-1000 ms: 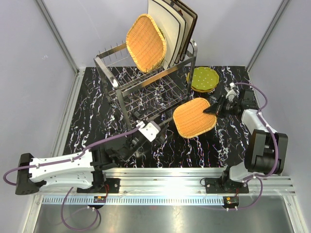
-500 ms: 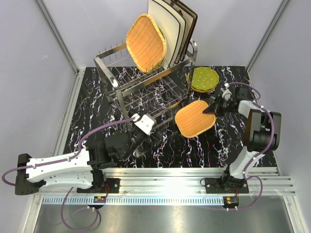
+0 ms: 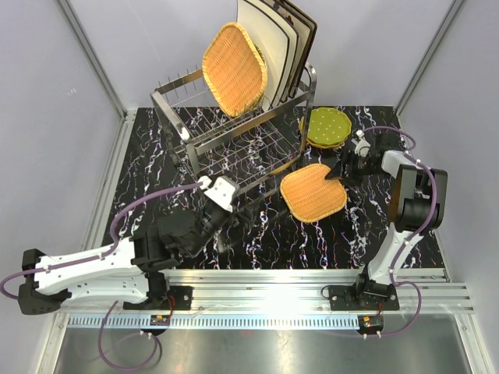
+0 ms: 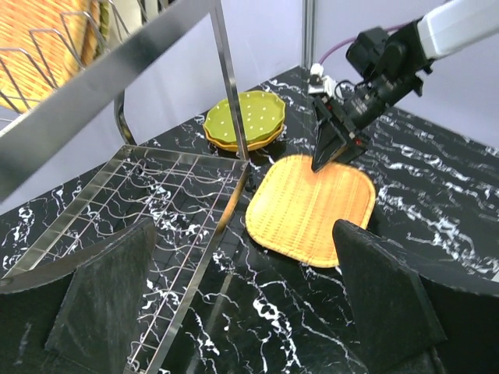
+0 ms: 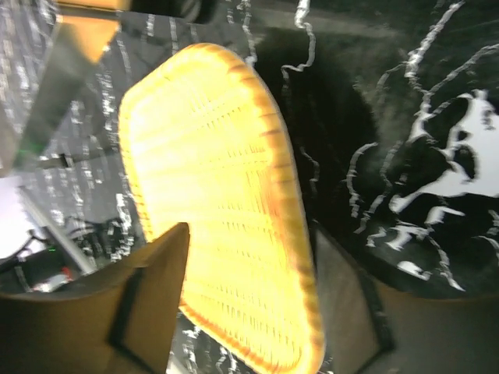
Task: Unload the plates from the dish rack
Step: Place the plate on the table, then grab a plate with the right arm, then place the plate on the table
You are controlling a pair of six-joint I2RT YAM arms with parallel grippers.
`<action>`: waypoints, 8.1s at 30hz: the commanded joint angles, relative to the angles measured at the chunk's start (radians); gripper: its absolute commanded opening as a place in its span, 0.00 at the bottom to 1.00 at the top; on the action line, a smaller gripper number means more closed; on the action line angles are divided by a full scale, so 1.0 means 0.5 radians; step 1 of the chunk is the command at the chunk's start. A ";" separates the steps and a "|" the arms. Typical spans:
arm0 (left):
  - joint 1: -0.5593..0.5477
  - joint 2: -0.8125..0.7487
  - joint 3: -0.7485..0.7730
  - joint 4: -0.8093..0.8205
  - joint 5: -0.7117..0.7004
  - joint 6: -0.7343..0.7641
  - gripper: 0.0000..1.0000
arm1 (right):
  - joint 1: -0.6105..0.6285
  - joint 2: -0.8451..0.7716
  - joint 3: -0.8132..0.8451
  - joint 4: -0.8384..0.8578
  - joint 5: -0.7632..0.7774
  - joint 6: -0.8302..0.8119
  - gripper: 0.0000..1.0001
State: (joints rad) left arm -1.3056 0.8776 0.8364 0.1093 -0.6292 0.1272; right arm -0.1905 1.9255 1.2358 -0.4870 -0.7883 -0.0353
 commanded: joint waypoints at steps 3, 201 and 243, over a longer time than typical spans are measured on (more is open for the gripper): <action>-0.006 -0.077 0.192 0.042 -0.064 -0.128 0.99 | 0.010 -0.028 0.158 -0.133 0.242 -0.236 0.75; 0.169 -0.114 1.042 -0.881 -0.405 -0.650 0.99 | 0.425 -1.639 0.532 -0.302 0.363 0.420 0.00; 0.893 0.300 1.355 -1.007 0.430 -0.929 0.99 | 0.120 0.103 0.857 -0.566 -0.562 -0.518 0.00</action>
State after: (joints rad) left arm -0.8654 1.0237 1.4662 -0.4194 -0.4435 -0.3271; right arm -0.1253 1.9640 1.6039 -0.7502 -0.9871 -0.2813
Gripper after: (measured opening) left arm 0.987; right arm 0.196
